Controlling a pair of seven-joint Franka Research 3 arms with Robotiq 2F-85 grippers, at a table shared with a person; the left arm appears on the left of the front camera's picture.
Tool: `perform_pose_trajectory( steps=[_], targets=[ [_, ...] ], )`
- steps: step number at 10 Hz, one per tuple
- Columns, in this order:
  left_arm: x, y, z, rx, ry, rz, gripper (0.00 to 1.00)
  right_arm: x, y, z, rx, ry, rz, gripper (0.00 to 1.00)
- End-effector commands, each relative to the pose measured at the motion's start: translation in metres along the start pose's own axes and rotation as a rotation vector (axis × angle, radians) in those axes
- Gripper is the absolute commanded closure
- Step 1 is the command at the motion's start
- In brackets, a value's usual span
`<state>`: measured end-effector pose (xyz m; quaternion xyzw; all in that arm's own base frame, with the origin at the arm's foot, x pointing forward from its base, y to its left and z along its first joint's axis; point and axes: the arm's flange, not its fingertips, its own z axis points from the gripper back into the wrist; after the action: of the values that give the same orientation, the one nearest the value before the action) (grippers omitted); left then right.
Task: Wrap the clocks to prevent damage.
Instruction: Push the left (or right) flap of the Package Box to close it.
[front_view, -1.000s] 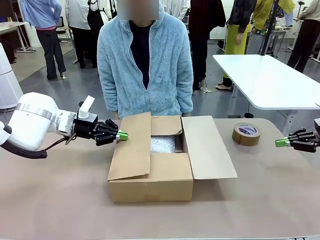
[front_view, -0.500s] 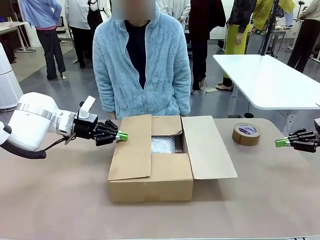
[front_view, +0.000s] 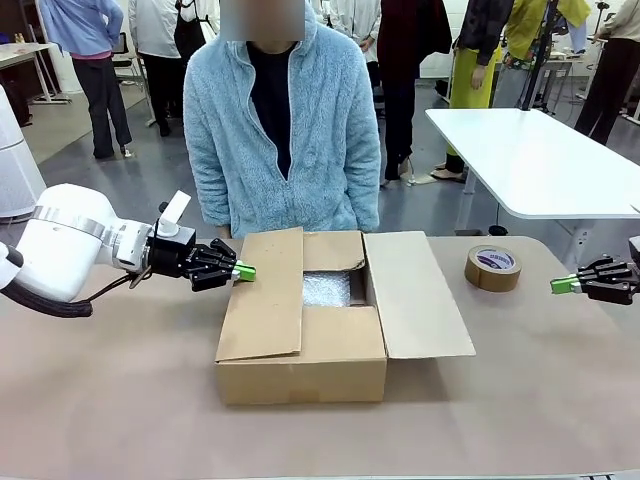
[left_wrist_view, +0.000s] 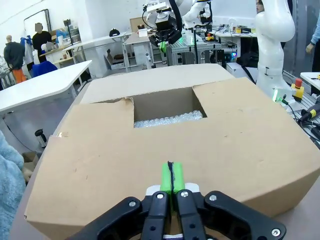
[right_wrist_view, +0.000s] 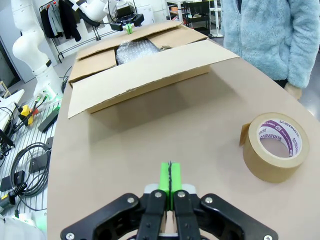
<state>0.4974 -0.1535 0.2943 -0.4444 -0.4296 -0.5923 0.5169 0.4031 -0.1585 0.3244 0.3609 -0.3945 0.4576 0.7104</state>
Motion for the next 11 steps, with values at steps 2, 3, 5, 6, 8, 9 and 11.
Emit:
perform_pose_trajectory(
  steps=[2,3,5,6,8,9,11],
  targets=[
    [0.0,0.0,0.0,0.001,0.001,-0.008,0.99,-0.001,0.001,0.0,0.006,0.004,0.0,0.99],
    [0.0,0.0,0.0,0.001,0.001,-0.008,0.99,-0.001,0.001,0.0,0.006,0.004,0.0,0.99],
    [0.0,0.0,0.0,0.001,0.001,-0.008,0.99,-0.001,0.001,0.0,0.006,0.004,0.0,0.99],
    [0.0,0.0,0.0,0.001,0.001,-0.008,0.99,-0.001,0.001,0.0,0.006,0.004,0.0,0.99],
    [0.0,0.0,0.0,0.001,0.001,-0.008,0.99,0.004,0.009,-0.02,0.013,0.005,0.029,0.99],
    [0.0,0.0,0.0,0.001,0.001,-0.008,0.99,0.02,0.014,-0.041,0.03,0.001,0.078,0.99],
    [0.0,0.0,0.0,0.001,0.001,-0.008,0.99,0.051,0.022,-0.084,0.038,0.023,0.156,0.99]
  ],
)
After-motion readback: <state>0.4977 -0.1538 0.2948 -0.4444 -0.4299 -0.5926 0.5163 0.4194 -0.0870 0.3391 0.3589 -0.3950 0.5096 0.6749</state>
